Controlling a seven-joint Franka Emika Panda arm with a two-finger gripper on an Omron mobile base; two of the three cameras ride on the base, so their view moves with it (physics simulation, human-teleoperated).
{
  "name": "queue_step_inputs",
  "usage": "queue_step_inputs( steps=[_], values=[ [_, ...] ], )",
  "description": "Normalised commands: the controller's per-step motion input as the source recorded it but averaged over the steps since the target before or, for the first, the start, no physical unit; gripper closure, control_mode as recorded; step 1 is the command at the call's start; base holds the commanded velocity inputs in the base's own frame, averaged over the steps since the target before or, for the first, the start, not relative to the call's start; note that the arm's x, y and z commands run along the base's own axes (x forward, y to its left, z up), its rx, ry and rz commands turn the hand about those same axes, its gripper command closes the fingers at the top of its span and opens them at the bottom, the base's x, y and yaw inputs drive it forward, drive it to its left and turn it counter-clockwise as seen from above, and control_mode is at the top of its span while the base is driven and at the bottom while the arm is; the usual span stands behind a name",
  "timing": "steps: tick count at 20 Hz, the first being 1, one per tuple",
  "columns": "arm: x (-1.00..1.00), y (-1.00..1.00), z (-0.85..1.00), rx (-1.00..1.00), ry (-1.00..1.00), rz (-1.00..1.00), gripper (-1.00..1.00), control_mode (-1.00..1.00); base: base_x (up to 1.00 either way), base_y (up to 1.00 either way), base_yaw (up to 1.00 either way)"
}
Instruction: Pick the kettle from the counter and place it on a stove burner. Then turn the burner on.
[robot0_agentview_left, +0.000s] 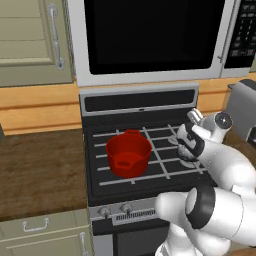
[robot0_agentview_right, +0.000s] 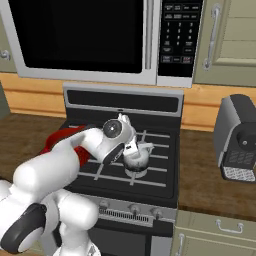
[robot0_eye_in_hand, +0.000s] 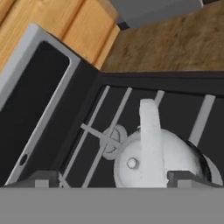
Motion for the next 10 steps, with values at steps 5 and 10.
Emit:
queue_step_inputs(
  steps=[5,10],
  values=[
    [-0.66,-0.39,0.8,0.0,-0.17,-0.03,-1.0,-1.0,0.0,0.0,0.0],
    [-0.99,-0.81,0.68,0.0,-0.23,-0.05,-1.0,-1.0,0.0,0.0,0.0]
  ],
)
